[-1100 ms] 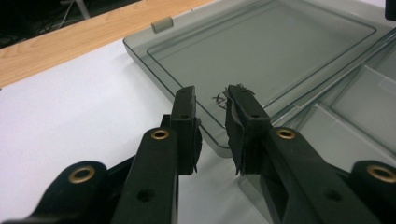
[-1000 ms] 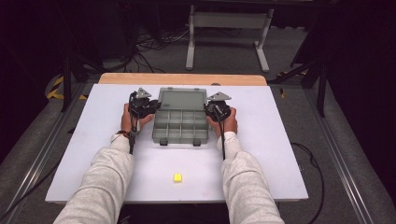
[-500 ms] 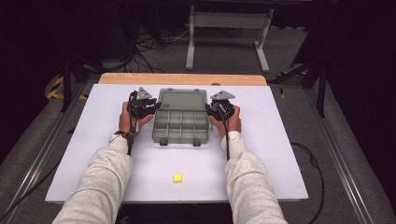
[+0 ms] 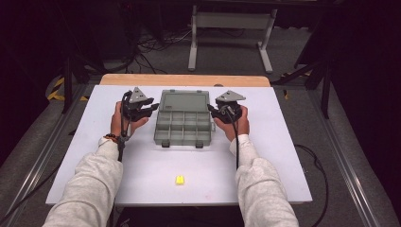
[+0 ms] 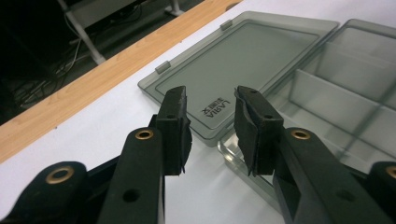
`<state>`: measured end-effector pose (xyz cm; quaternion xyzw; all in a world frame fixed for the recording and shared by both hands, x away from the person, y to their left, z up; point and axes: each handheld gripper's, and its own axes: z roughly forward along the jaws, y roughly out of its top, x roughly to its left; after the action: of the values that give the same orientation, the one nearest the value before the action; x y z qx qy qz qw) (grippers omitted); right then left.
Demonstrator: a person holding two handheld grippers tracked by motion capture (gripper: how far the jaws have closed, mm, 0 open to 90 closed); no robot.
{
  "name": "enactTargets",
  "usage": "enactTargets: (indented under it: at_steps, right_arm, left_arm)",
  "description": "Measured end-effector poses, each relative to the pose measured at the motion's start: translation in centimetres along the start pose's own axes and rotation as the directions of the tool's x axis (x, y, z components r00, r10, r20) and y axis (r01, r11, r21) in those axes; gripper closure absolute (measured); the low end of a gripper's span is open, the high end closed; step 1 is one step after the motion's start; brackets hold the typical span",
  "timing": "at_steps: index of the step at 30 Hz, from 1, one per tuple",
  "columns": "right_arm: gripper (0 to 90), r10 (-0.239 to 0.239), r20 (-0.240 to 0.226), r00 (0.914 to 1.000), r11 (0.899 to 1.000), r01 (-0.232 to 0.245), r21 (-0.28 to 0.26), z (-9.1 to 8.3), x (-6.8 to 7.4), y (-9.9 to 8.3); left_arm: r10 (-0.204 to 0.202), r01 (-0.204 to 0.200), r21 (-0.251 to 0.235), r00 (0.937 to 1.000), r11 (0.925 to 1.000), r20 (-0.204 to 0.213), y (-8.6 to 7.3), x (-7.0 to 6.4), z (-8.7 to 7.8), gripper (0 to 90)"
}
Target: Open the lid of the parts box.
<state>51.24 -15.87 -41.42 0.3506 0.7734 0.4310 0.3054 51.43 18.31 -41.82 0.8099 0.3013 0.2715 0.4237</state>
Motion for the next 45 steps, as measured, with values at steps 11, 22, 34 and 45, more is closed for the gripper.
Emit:
enactTargets:
  at_steps: [11, 22, 34, 45]
  right_arm:
    - [53.5, -0.039, -0.058, 0.9976, 0.999, 0.036, -0.036, -2.1, 1.5, 0.4]
    - [48.0, -0.086, -0.095, 0.9918, 0.994, 0.079, -0.079, -4.4, 2.5, 0.3]
    - [41.9, -0.116, -0.140, 0.9834, 0.988, 0.099, -0.122, -6.5, 3.9, -0.6]
    - [30.8, -0.132, -0.184, 0.9739, 0.984, 0.107, -0.140, -8.1, 4.8, -1.5]
  left_arm:
    - [0.080, -0.079, -0.042, 0.9966, 0.9960, 0.021, 0.2, -0.9, -3.0, 62.2]
    - [0.136, -0.134, -0.065, 0.9902, 0.9888, 0.031, -0.4, -1.9, -5.4, 57.0]
    - [0.188, -0.182, -0.109, 0.9807, 0.9773, 0.053, -1.1, -3.9, -7.3, 48.9]
    - [0.225, -0.217, -0.132, 0.9730, 0.9671, 0.051, -2.5, -5.5, -9.0, 36.0]
